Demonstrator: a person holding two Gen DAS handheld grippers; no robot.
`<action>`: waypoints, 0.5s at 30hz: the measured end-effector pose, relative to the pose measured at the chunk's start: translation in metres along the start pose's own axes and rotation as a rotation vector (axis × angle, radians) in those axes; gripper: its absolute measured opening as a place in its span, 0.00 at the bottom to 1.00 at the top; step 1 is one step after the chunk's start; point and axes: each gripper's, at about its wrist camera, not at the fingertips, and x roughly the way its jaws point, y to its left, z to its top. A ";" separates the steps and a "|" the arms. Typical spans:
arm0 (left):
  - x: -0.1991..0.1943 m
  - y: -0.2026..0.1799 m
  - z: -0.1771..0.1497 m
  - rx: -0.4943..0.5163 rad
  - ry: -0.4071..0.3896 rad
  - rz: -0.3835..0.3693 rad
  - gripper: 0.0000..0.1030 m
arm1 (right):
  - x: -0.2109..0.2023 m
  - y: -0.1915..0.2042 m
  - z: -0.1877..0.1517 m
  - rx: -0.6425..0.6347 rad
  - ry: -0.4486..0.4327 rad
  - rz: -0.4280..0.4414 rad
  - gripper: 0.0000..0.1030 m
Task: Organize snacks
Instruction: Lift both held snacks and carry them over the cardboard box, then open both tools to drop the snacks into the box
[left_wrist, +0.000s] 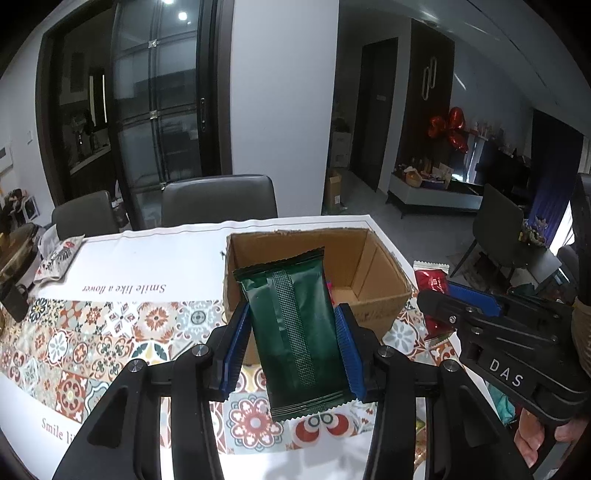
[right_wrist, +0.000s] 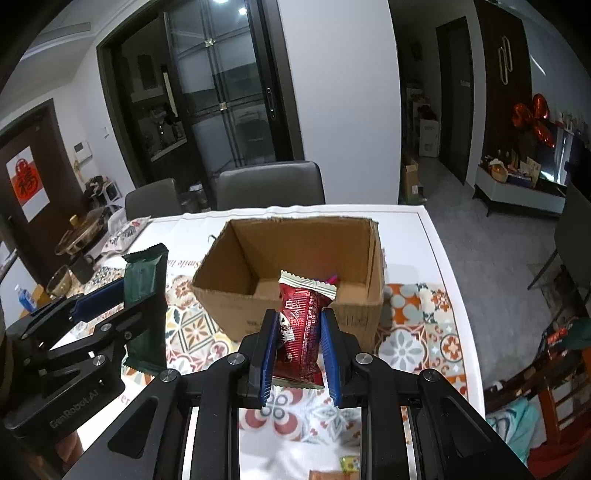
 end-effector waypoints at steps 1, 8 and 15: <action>0.004 0.001 0.003 0.000 0.001 -0.001 0.44 | 0.001 0.000 0.002 -0.002 -0.003 0.003 0.24; 0.027 0.005 0.025 0.008 0.015 -0.010 0.44 | 0.015 0.003 0.027 -0.034 -0.016 -0.007 0.24; 0.056 0.013 0.045 0.007 0.048 0.008 0.44 | 0.041 -0.003 0.052 -0.046 0.010 -0.012 0.24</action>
